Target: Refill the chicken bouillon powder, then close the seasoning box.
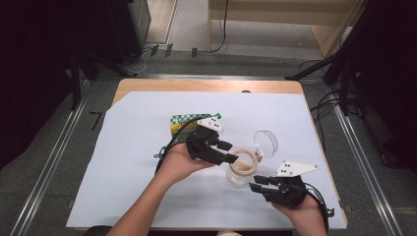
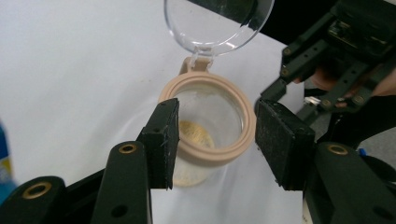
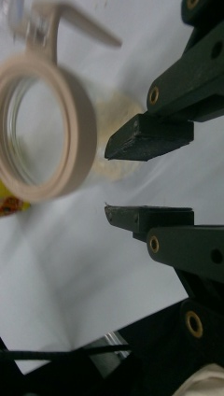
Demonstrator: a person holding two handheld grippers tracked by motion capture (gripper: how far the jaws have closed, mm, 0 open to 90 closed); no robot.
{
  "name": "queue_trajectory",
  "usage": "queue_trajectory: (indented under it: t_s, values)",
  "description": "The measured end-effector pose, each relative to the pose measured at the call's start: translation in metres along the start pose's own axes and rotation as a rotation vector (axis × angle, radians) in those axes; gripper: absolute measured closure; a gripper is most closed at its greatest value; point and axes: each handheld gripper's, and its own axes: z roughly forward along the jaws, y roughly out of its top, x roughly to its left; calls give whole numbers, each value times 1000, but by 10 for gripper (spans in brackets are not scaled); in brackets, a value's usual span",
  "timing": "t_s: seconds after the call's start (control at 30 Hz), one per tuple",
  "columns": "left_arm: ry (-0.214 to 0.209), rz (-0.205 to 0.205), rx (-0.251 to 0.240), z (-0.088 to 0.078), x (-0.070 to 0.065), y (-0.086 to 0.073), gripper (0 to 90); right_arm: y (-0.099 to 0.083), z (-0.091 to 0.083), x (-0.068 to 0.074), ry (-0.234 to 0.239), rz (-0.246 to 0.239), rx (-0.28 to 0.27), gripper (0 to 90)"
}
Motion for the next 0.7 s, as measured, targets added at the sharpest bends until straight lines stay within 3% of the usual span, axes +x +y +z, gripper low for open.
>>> queue_trajectory:
  t_s: [0.3, 0.4, 0.7]
  values:
    - [19, -75, -21, -24, 8, -7, 470, 4, 23, 20, 77, -70, 38, 628]
    - [24, -85, -19, -32, 11, -10, 467, 6, 31, 25, 97, -55, 46, 586]
    - [60, -112, -26, -54, 18, -18, 465, 8, 44, 30, 119, -98, 63, 539]
